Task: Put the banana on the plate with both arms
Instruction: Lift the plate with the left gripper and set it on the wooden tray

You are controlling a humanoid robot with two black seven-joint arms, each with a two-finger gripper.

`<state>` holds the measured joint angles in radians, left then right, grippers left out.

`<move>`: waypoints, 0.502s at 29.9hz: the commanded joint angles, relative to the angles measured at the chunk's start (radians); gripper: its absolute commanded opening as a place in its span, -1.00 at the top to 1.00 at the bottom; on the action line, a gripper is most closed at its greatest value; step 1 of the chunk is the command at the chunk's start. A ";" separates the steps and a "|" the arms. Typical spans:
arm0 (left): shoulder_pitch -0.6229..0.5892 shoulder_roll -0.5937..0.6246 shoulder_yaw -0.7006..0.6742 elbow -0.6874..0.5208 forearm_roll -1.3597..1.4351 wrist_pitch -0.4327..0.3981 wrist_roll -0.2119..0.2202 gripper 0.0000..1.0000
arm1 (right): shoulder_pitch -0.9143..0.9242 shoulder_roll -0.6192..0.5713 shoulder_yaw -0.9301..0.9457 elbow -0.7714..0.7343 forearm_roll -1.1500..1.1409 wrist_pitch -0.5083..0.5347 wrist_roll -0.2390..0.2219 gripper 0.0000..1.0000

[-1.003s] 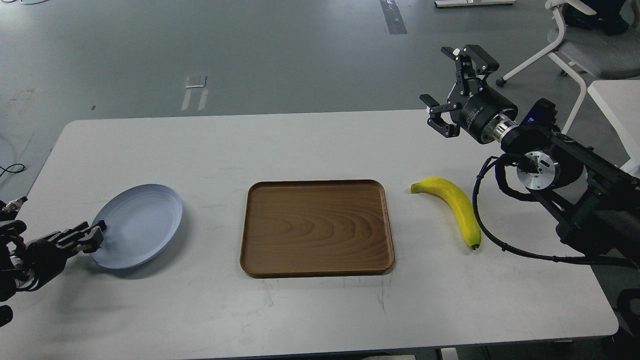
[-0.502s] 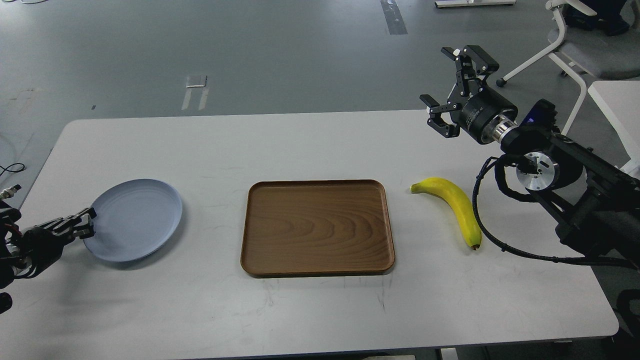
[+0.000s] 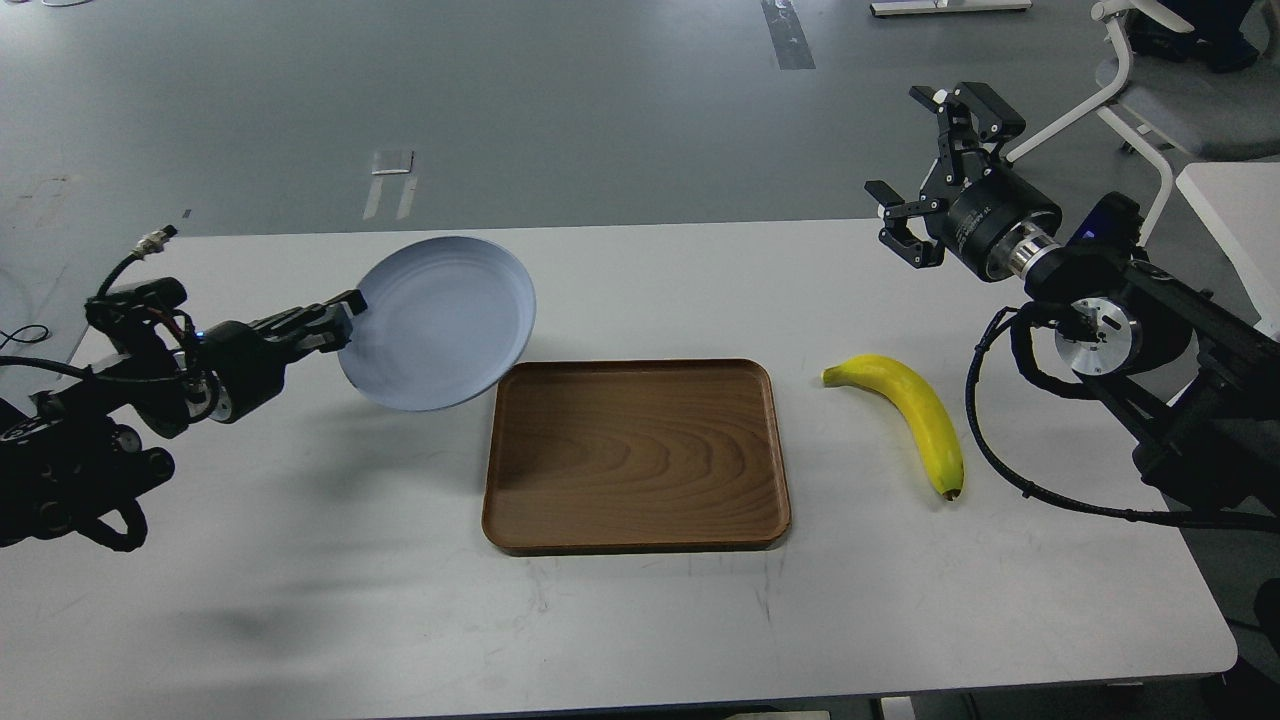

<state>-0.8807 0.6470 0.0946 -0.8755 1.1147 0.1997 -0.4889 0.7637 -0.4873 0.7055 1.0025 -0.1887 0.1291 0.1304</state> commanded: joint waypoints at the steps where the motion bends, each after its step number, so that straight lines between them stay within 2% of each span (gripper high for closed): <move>1: -0.007 -0.122 0.002 0.010 0.103 0.003 0.000 1.00 | 0.000 -0.010 0.002 0.001 0.000 0.000 0.000 -1.00; 6: -0.027 -0.236 0.025 0.030 0.117 0.003 0.000 1.00 | 0.000 -0.033 0.005 0.001 0.002 0.000 0.000 -1.00; 8: -0.033 -0.297 0.075 0.059 0.131 0.003 0.000 1.00 | 0.000 -0.048 0.008 0.004 0.002 0.000 0.000 -1.00; 15: -0.049 -0.369 0.126 0.130 0.143 0.003 0.000 1.00 | -0.006 -0.088 0.015 0.025 0.002 -0.002 0.000 -1.00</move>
<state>-0.9274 0.2939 0.1892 -0.7706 1.2560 0.2033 -0.4890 0.7625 -0.5576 0.7193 1.0169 -0.1872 0.1283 0.1303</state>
